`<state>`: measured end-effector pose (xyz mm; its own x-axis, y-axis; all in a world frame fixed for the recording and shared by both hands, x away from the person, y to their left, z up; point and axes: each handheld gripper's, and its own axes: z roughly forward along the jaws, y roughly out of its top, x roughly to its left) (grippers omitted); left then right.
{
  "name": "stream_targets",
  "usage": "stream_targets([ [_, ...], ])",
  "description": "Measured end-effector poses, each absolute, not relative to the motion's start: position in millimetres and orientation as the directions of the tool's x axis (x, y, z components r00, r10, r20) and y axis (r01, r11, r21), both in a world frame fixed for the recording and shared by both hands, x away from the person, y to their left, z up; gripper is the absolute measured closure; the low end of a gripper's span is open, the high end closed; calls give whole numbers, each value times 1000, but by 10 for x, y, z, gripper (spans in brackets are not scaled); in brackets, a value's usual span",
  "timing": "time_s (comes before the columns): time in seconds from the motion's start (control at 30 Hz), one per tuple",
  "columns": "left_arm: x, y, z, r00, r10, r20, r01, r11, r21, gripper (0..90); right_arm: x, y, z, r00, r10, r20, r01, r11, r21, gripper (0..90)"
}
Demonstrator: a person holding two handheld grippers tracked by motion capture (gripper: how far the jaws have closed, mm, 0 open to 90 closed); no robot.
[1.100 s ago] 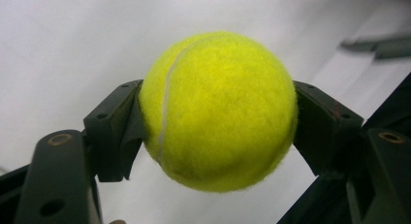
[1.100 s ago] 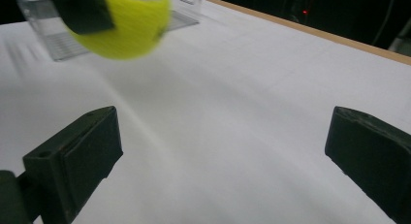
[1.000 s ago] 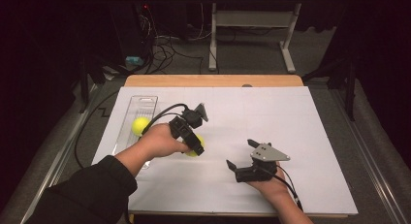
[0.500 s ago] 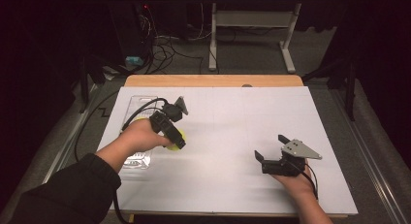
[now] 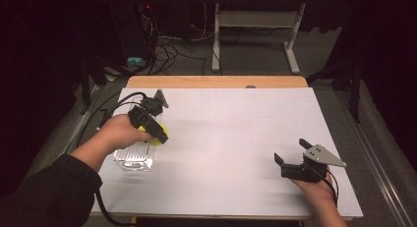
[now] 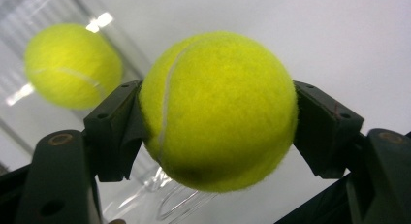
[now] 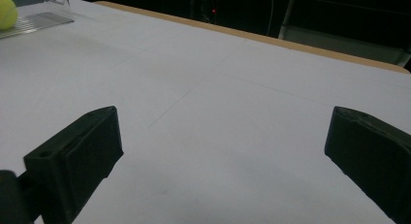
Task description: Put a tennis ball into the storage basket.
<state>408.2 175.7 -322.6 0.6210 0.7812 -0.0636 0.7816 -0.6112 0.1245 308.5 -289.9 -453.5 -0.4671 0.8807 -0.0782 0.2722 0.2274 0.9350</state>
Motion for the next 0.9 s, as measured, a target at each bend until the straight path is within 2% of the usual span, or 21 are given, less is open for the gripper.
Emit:
stream_targets([
  [0.3,4129,2134,-3226,551,834,-46,832,-544,107,271,3058,-2956,-4550,-460,884,-81,276,229,933,0],
  [0.9,4111,2337,-3481,519,853,-53,855,-516,60,270,3074,-2910,-4572,-467,881,-77,288,233,929,1],
])
